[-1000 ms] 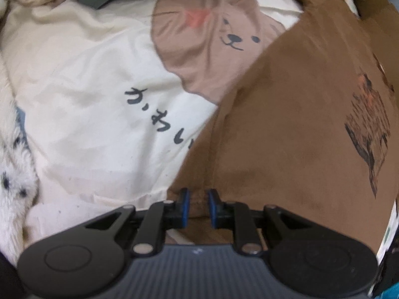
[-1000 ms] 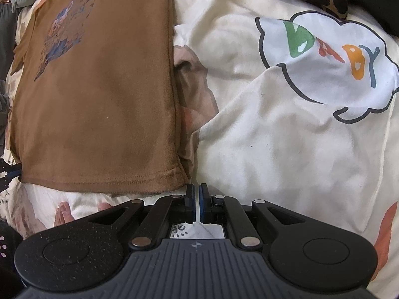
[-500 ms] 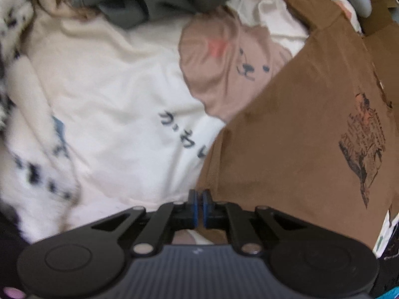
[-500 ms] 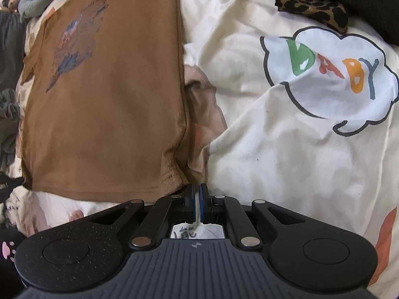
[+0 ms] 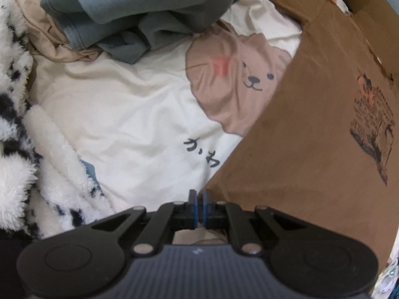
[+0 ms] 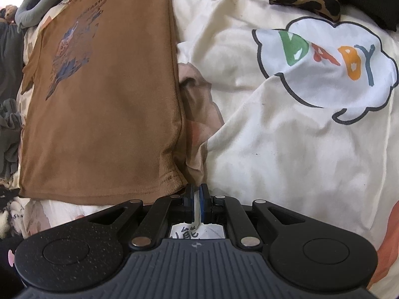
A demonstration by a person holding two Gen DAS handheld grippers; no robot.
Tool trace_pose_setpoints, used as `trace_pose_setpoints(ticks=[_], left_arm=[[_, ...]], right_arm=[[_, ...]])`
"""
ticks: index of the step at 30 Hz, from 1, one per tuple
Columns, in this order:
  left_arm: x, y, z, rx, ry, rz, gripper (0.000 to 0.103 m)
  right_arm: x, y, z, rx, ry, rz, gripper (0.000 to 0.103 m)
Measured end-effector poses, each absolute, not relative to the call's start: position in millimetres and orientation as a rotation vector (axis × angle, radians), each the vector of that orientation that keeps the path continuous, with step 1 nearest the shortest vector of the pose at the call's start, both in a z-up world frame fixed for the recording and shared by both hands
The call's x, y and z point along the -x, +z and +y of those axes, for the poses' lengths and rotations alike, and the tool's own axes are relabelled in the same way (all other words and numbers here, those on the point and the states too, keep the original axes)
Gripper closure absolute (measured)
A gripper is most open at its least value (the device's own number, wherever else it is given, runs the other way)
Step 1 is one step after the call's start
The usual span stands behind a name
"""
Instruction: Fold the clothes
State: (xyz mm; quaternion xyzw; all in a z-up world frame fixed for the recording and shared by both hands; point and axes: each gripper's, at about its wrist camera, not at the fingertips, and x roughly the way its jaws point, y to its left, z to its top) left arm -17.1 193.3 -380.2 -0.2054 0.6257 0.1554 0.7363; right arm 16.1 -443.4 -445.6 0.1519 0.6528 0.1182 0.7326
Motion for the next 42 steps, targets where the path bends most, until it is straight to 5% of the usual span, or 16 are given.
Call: trace_pose_setpoints(ticks=[4,8,10,20,23,36,42], left_arm=[[18.2,-382.3,191.0,0.430,0.336,1.377,0.100],[18.6,-382.9,191.5,0.421,0.333,1.375,0.100],[18.6,-383.8,190.8,0.418,0.334,1.376,0.100],[19.0,-383.0,186.4,0.403,0.322,1.374,0.100],[19.6,-375.0,187.4,0.402,0.307,1.369,0.100],[6.9,-285.2,184.1,0.378,0.181,1.297,0.100],[6.9,-247.7,184.7,0.368,0.160,1.252,0.101]], right_arm=[[-18.1,-441.9,-446.8,-0.373,0.288,1.404,0.098],[-21.1,-426.9,-457.3,-0.387,0.276,1.334,0.076],[-24.2,-423.2,-461.1,-0.409,0.282,1.314,0.074],[-23.1,-464.2,-430.8,-0.265,0.372,1.427,0.076],[-23.5,-461.3,-430.5,-0.256,0.384,1.425,0.099],[-31.1,-375.8,-434.2,-0.235,0.393,1.350,0.100],[-36.9,-379.7,-436.6,-0.230,0.382,1.359,0.100]])
